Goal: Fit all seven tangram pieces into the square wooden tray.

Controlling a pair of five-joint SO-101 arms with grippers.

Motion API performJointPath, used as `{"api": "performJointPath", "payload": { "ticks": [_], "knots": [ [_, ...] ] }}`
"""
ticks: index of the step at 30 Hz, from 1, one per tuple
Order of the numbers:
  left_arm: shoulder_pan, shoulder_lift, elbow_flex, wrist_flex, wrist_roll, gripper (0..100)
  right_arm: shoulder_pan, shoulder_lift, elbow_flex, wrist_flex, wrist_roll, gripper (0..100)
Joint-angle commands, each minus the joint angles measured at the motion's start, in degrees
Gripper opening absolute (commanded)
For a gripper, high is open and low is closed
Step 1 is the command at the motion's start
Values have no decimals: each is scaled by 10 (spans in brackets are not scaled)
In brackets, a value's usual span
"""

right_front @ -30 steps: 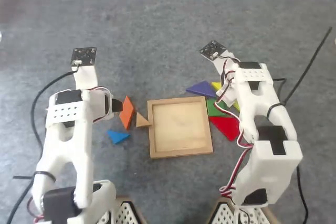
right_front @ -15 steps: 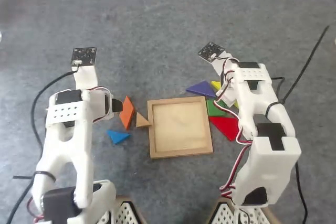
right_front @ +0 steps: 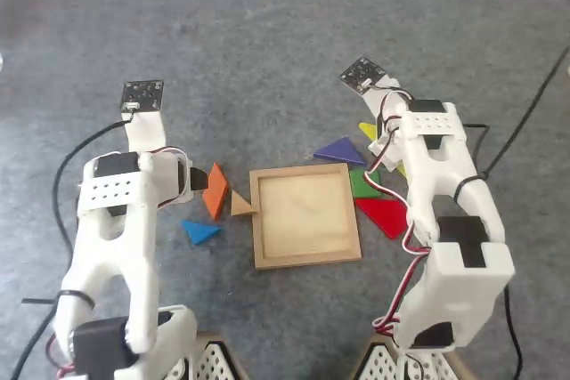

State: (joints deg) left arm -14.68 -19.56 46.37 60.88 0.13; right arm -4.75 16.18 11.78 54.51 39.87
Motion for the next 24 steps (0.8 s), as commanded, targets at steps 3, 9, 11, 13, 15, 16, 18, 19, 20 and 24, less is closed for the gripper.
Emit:
{"api": "performJointPath", "payload": {
  "ticks": [3,9,11,13,15,16,18,19,20,24],
  "knots": [
    [-4,-3,-24,-11,7,276,2,-75,-13,46,-8,69],
    [-4,-3,-24,-8,8,276,26,-87,-11,43,-9,69],
    [-4,-3,-24,-8,8,276,40,-83,-13,42,-9,69],
    [-4,-3,-24,-9,8,276,49,-83,-13,44,-9,69],
    [-4,-3,-24,-10,8,276,51,-87,-13,46,-9,69],
    [-4,-3,-24,-11,9,276,50,-87,-13,47,-9,69],
    [-4,-3,-24,-11,9,276,47,-87,-14,47,-10,68],
    [-4,-2,-24,-11,9,276,44,-85,-14,45,-10,68],
    [-4,-2,-24,-11,9,276,40,-80,-13,42,-10,69],
    [-4,-1,-24,-11,9,276,37,-62,-7,18,-21,74]
  ]
}}
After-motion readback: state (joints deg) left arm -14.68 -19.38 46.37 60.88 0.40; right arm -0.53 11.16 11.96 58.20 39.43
